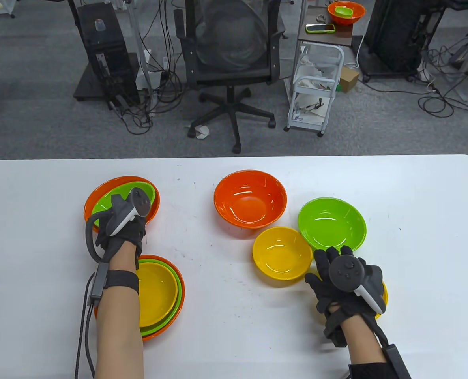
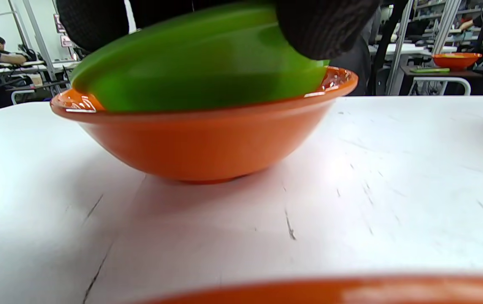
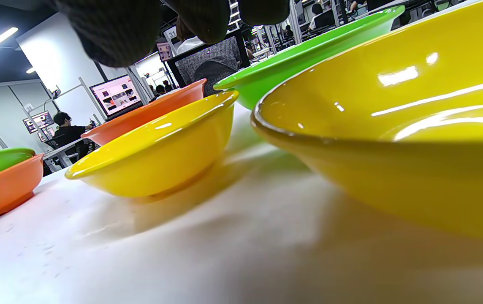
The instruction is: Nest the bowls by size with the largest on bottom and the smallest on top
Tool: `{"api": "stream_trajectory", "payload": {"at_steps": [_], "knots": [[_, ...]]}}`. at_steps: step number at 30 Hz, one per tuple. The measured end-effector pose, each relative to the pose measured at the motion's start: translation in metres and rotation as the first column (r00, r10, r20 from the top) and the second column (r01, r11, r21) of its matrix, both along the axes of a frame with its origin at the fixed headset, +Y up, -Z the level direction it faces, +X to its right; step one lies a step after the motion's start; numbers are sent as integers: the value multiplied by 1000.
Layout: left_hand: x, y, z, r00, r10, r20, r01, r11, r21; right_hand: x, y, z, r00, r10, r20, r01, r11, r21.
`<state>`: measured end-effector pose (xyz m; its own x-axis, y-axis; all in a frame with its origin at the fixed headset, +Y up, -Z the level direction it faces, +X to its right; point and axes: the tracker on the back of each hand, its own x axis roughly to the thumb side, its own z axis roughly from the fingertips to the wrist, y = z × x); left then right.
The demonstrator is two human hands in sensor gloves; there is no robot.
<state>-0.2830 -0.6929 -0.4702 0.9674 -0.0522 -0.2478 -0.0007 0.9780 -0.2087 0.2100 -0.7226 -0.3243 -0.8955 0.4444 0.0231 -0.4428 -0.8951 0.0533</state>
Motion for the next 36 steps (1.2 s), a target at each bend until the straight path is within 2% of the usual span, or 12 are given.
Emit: {"api": "stream_trajectory", "payload": {"at_steps": [6,11,18,23,28,36], "knots": [[3,-8,-4,1000,27,11,-25,991,-128,0,0,0,1000,-1,-1,1,1000,-4],[2,-6,-2,999,36,12,-34,993,-115,-1,0,0,1000,-4,-6,3,1000,-4],[12,15,11,996,37,80,-32,998,-54,-4,-1,-1,1000,-2,-27,2,1000,0],[26,30,29,985,79,154,-79,997,-4,-10,0,-1,998,3,-55,-3,1000,12],[42,38,57,964,108,241,-123,991,47,-16,0,0,995,2,-96,1,1000,30],[71,34,101,932,101,349,-135,988,75,-34,-2,1,979,48,-200,-44,999,25]]}}
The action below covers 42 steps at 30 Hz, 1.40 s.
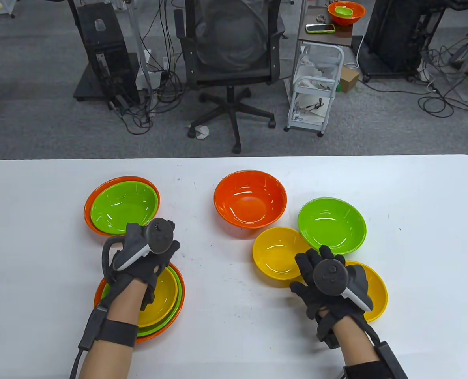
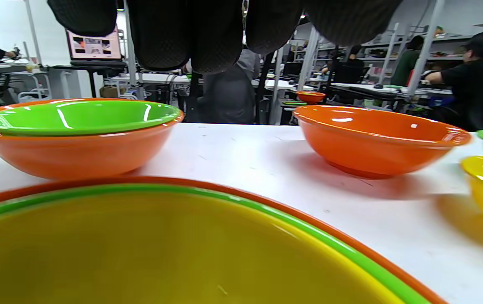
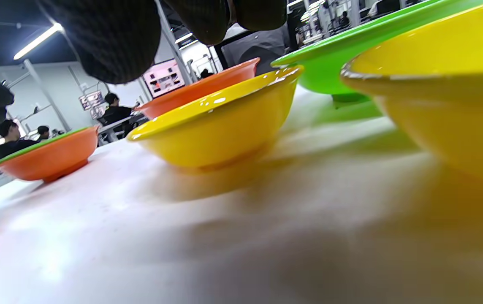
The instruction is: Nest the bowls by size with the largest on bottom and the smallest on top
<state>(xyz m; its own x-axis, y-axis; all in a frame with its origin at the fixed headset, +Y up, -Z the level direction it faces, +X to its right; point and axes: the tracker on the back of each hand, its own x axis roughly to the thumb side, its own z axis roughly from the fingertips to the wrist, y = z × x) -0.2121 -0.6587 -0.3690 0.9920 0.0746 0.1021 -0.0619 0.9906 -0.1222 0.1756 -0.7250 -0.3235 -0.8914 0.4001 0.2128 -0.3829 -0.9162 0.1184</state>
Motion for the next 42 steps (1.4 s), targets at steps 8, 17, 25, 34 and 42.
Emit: {"api": "stream_trajectory", "payload": {"at_steps": [8,17,25,34,42], "knots": [[23,-13,26,996,38,75,-38,999,-3,-14,-8,0,994,63,-93,-67,997,-41],[32,-26,46,985,89,145,-95,995,36,-27,-16,0,980,164,-115,-171,984,-55],[32,-33,48,985,76,158,-83,996,39,-32,-17,-2,979,178,-96,-179,984,-8],[33,-32,51,984,55,168,-66,996,59,-40,-17,-3,962,242,-128,-238,970,44],[41,-32,54,984,-5,177,-9,997,78,-44,-13,2,957,241,-160,-222,967,124]]}}
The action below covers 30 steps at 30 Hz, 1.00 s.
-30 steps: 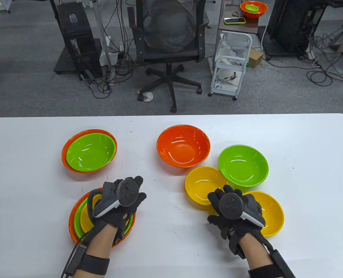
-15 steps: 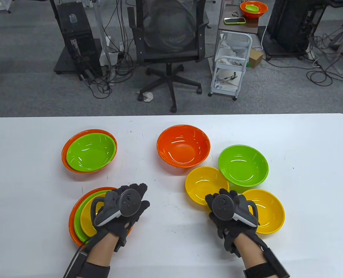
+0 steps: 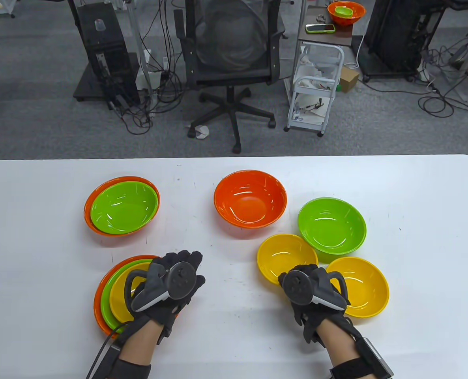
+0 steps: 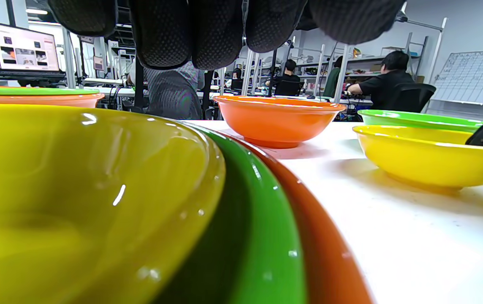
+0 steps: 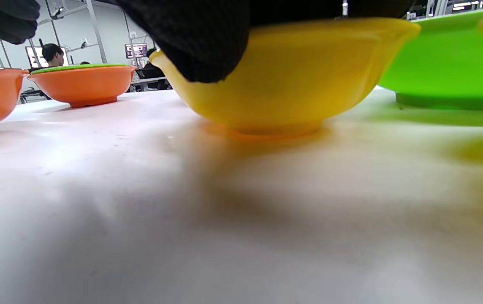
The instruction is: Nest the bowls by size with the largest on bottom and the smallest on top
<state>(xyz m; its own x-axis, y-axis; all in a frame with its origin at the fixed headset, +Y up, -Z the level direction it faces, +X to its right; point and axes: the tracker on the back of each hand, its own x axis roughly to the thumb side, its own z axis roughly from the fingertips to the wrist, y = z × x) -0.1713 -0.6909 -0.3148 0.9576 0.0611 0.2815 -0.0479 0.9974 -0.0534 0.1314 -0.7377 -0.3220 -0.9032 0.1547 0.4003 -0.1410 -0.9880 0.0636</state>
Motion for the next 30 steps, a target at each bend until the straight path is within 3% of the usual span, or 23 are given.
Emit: {"api": "stream_trajectory", "payload": {"at_steps": [16,30], "knots": [[29,-1,7,995,-74,61,71,996,46,-5,27,14,982,-127,-142,151,973,174],[57,1,27,966,-141,216,91,970,226,-30,48,46,934,-82,-347,201,925,322]]}}
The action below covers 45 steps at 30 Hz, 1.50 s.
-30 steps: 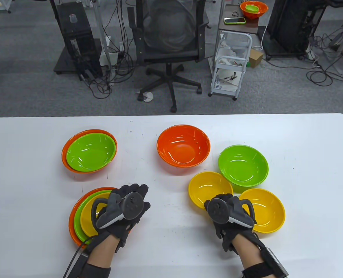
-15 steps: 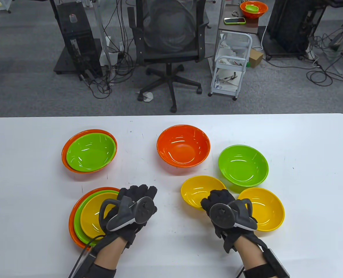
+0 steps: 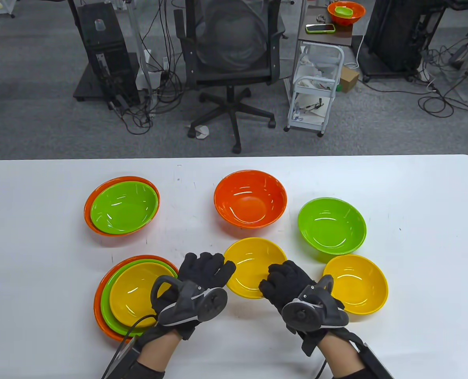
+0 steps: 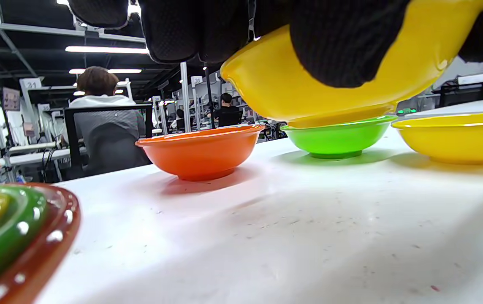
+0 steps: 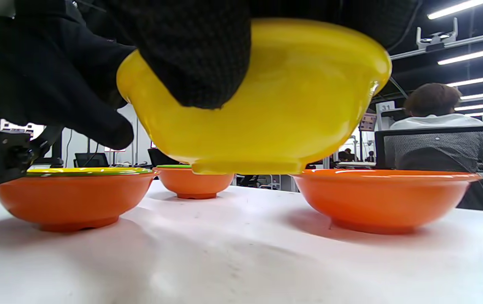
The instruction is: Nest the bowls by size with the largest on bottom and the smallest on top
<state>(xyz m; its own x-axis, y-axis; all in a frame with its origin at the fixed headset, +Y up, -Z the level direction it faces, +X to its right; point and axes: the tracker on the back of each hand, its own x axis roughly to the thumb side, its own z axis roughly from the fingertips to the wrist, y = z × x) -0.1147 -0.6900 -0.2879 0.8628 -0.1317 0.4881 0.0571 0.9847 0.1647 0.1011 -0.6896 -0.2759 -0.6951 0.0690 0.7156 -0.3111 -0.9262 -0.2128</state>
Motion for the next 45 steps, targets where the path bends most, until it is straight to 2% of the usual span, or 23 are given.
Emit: {"api": "stream_trajectory", "payload": {"at_steps": [7,16,24,27,37,45], "knots": [[10,-1,8,997,-24,67,22,999,30,-6,2,6,999,5,-40,-4,1000,27],[21,-5,12,988,-51,143,50,999,9,-6,2,6,999,-8,-44,10,999,34],[24,-7,10,987,-55,151,55,998,9,-3,0,2,1000,-10,-15,10,1000,26],[22,-4,5,989,-37,144,37,999,2,0,1,0,999,-36,5,36,997,63],[9,5,-13,998,-56,23,55,998,32,18,4,-11,988,-127,85,124,992,34],[-3,35,-51,985,-108,-137,122,988,100,35,1,-21,973,-153,176,160,987,-24]]}}
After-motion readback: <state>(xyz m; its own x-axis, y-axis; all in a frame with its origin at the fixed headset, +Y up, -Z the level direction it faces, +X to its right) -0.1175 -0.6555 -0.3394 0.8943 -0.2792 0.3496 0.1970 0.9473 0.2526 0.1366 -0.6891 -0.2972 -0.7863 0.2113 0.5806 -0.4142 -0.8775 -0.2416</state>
